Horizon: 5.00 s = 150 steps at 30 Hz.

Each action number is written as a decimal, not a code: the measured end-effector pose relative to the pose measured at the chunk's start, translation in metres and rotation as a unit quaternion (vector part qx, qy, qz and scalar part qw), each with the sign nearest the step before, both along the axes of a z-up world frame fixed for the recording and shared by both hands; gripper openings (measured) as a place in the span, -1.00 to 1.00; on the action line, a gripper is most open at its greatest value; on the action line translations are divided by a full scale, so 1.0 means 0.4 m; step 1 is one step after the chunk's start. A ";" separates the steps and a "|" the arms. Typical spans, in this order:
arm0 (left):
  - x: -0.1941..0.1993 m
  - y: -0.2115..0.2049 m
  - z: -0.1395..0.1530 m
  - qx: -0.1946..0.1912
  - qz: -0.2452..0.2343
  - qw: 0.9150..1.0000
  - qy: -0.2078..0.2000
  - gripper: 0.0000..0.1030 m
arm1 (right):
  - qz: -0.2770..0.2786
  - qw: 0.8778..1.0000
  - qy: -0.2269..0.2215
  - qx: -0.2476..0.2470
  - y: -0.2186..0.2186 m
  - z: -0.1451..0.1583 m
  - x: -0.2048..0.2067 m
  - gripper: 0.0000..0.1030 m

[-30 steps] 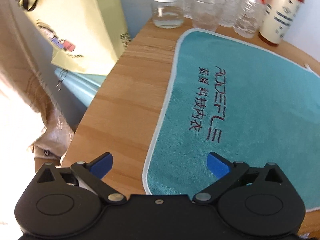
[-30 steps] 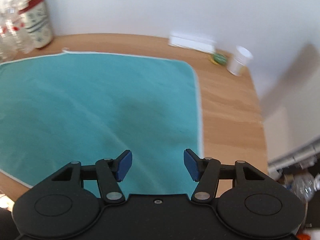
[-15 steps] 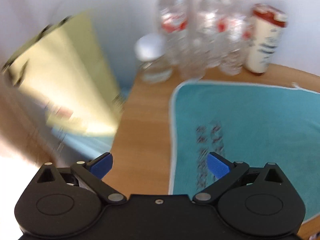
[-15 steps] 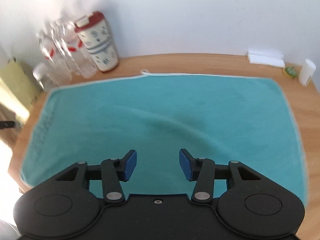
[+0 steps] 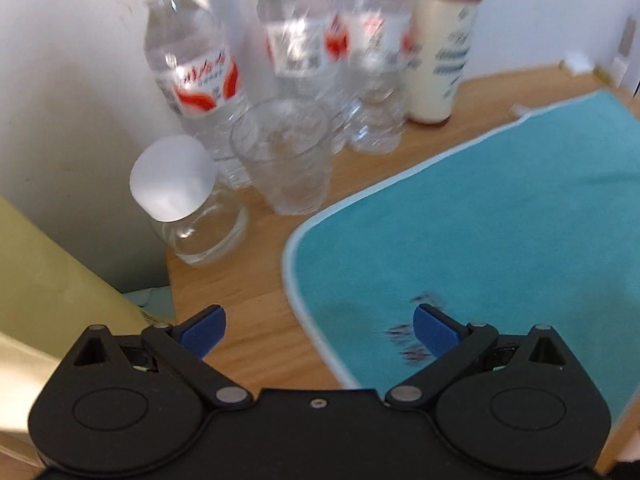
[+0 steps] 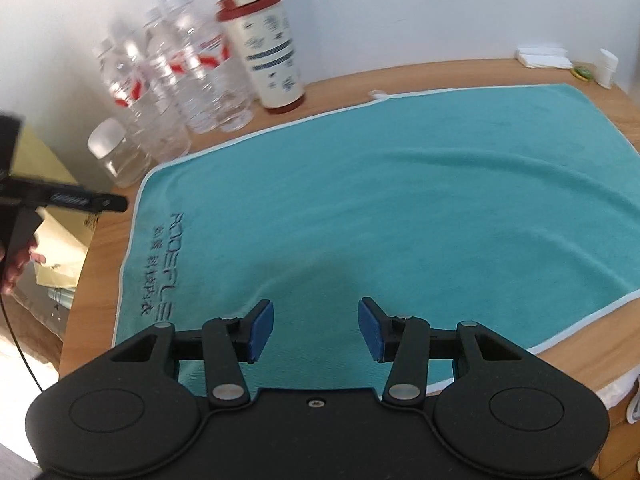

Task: Fold towel
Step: 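Grasp the towel hem with the right gripper while the left gripper grasps the hem beside it, then lift the gripped hem off the table with both grippers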

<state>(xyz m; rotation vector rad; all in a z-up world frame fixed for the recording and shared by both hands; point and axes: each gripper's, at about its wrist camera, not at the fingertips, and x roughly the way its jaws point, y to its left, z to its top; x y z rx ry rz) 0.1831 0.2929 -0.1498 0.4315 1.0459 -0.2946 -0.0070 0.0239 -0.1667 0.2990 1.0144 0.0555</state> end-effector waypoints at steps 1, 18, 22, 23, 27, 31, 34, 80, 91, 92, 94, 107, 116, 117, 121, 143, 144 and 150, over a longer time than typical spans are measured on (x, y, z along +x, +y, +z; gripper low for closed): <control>0.012 0.004 -0.006 -0.001 -0.007 1.000 0.000 0.98 | 0.003 1.000 0.002 -0.002 0.012 -0.002 -0.002 -0.01; 0.083 0.025 -0.110 -0.027 -0.212 0.977 0.007 0.97 | -0.057 0.997 0.044 0.012 0.425 -0.068 -0.097 -0.34; 0.081 0.025 -0.106 -0.051 -0.224 0.973 0.001 0.97 | -0.056 0.997 0.045 0.006 0.478 -0.073 -0.101 -0.33; 0.081 0.023 -0.108 -0.049 -0.225 0.973 0.001 0.97 | -0.055 0.997 0.044 0.007 0.487 -0.076 -0.099 -0.33; 0.084 0.020 -0.116 -0.052 -0.223 0.973 0.000 0.97 | -0.044 0.998 0.039 -0.020 0.526 -0.086 -0.088 -0.33; 0.088 0.023 -0.121 -0.060 -0.225 0.973 -0.003 0.93 | -0.039 0.997 0.052 -0.044 0.546 -0.105 -0.072 -0.33; 0.094 0.032 -0.122 -0.078 -0.223 0.972 0.003 0.76 | -0.025 0.995 0.060 -0.070 0.563 -0.110 -0.065 -0.38; 0.085 0.041 -0.017 -0.150 -0.206 0.966 0.041 -0.77 | -0.034 0.996 0.080 -0.027 0.501 -0.100 -0.039 -0.93; 0.024 0.021 0.117 -0.153 -0.168 0.973 0.034 -0.81 | -0.056 0.998 0.019 0.008 0.349 -0.010 -0.080 -0.93; 0.009 0.021 0.136 -0.151 -0.155 0.976 0.025 -0.83 | -0.048 0.999 0.011 0.007 0.333 -0.003 -0.084 -0.93; -0.023 0.024 0.166 -0.146 -0.138 0.980 0.005 -0.84 | -0.034 0.999 -0.001 0.012 0.298 0.008 -0.095 -0.93; -0.162 -0.093 0.201 -0.112 -0.030 0.992 -0.056 -0.81 | 0.040 0.998 -0.020 0.033 0.041 0.025 -0.118 -0.93; -0.125 -0.058 0.036 -0.095 0.004 0.995 0.032 0.01 | 0.032 0.998 0.008 0.048 0.043 -0.012 -0.088 -0.93; -0.126 -0.056 0.025 -0.096 -0.002 0.995 0.040 0.02 | 0.029 0.998 0.012 0.046 0.044 -0.014 -0.087 -0.93; -0.115 -0.040 -0.027 -0.093 -0.017 0.993 0.068 0.01 | 0.024 0.998 0.025 0.043 0.052 -0.016 -0.081 -0.93; 0.005 -0.180 0.111 -0.270 -0.065 0.958 0.073 -0.95 | -0.096 0.995 -0.018 -0.002 -0.143 0.010 -0.097 -0.93; 0.009 -0.197 0.117 -0.273 -0.068 0.957 0.071 -0.95 | -0.097 0.995 -0.020 -0.005 -0.169 0.008 -0.099 -0.93; 0.037 -0.404 0.178 -0.289 -0.065 0.954 0.048 -0.95 | -0.101 0.994 -0.030 -0.002 -0.356 0.015 -0.111 -0.93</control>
